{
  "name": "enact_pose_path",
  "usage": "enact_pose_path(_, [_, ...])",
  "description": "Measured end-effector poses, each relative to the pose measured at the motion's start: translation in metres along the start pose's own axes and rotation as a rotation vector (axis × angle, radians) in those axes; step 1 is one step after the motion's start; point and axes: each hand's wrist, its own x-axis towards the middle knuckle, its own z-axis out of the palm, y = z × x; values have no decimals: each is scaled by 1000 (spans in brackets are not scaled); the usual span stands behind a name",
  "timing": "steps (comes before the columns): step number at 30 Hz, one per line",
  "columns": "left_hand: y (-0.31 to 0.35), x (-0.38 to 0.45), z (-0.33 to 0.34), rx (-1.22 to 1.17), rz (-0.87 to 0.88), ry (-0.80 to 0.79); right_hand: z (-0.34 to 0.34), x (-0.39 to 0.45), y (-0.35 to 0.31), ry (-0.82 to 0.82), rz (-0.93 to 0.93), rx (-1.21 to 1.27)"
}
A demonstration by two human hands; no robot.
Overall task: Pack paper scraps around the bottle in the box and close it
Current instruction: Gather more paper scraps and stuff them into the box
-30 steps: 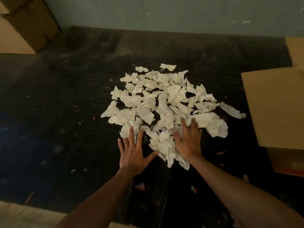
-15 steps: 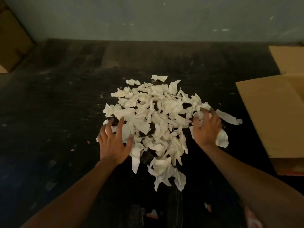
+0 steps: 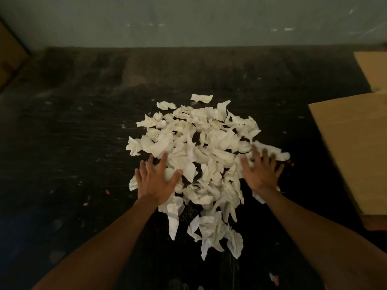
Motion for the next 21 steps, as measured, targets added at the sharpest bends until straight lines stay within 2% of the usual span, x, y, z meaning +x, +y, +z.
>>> enact_pose_path(4, [10, -6, 5, 17, 75, -58, 16, -27, -38, -51, -195, 114])
enact_pose_path(7, [14, -9, -3, -60, 136, -112, 22, -47, -68, -56, -311, 389])
enact_pose_path(9, [11, -10, -18, -167, 134, -83, 21, -58, -85, -58, -333, 563])
enact_pose_path(11, [1, -10, -36, -154, 176, 7, 9, -65, -95, 11, -349, 549])
enact_pose_path(14, [-25, 1, -61, -16, 203, 97, -21, -58, -103, 185, -409, 324])
enact_pose_path(18, [-49, 35, -81, -44, 23, 226, -48, -8, -107, 400, -415, 398])
enact_pose_path(19, [-49, 46, -85, -89, -61, 208, -53, 12, -108, 387, -362, 402])
enact_pose_path(21, [-49, 75, -85, -186, -205, 106, -64, 54, -111, 253, -205, 360])
